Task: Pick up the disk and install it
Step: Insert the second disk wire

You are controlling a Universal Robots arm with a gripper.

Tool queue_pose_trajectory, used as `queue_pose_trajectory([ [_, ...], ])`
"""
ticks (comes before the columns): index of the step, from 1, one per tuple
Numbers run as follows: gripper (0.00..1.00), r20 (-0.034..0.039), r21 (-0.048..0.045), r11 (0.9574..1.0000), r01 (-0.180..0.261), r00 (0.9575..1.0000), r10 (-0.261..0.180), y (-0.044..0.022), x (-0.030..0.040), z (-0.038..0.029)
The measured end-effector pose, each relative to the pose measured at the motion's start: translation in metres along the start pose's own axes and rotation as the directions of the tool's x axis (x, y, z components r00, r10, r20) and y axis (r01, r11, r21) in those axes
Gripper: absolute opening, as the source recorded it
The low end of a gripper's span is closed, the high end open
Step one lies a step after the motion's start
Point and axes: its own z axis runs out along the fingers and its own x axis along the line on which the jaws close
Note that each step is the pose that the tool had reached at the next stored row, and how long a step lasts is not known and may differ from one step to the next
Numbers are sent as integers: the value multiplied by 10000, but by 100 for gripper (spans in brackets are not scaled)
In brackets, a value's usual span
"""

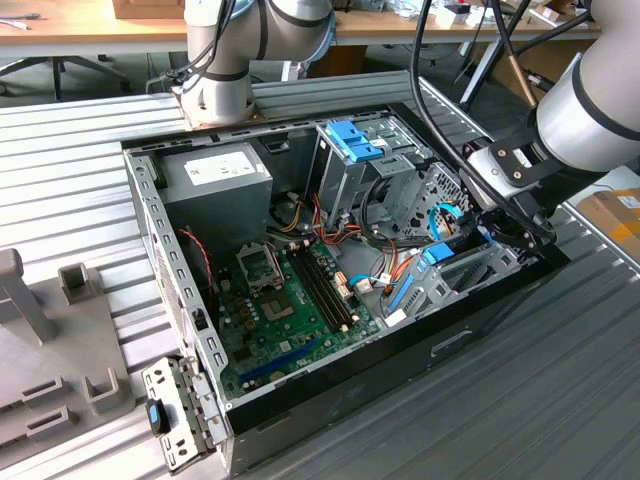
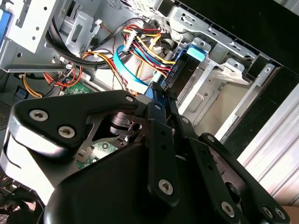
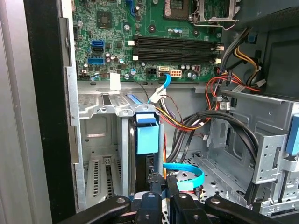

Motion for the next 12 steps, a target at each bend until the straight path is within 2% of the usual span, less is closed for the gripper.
queue_pose_trajectory([
  [6,16,7,41,10000,12,10000,-12,1,2,10],
  [9,16,-31,84,9999,-141,9999,141,3,9,18],
  [12,16,-38,93,9998,-176,9998,176,2,9,18],
])
